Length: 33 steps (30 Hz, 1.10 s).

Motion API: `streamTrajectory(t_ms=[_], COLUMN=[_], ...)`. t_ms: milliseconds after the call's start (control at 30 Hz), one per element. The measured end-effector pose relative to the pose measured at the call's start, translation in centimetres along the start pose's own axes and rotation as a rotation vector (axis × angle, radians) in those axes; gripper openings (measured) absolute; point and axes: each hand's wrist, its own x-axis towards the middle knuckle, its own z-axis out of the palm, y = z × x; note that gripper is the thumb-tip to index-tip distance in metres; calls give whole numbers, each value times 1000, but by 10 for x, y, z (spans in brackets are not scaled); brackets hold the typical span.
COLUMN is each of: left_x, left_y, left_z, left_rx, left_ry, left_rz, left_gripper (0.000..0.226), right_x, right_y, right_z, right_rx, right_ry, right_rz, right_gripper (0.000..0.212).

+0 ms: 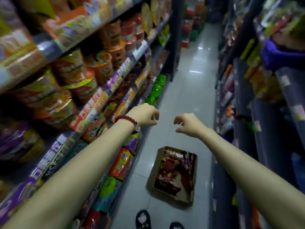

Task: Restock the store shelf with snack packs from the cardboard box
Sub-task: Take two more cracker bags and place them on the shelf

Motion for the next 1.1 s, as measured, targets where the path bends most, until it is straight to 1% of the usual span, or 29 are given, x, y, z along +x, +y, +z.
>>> streamTrajectory(t_ms=[167,300,500,633,733,900,1000,1100], left_x=[77,119,165,191,206,241,268,300], left_y=[-7,-8,-14,-28,-41,-68,-84,-100], left_z=[69,140,275,372,432,548,612,665], left_rx=[-43,-69,-144,-205,-252,-295,-301,-308], left_ry=[-137,-234,-326,-348,-312,-187,-60,66], left_rz=[108,138,132,74,30,-6,-17,-3], left_gripper=[19,22,30,30,32,34,39,44], right_x=[6,1,2,11,19,40,54,64], right_y=[71,126,208,251,278,334,364,391], right_z=[48,102,216,295,353,458,508,553], right_rx=[94,151,295,396,446,546,577,530], right_ry=[-13,-48,-54,7,71,193,327,425], right_rz=[307,481,641,712,745,783,816,780], right_gripper=[29,29,23,22,23,20,21,21])
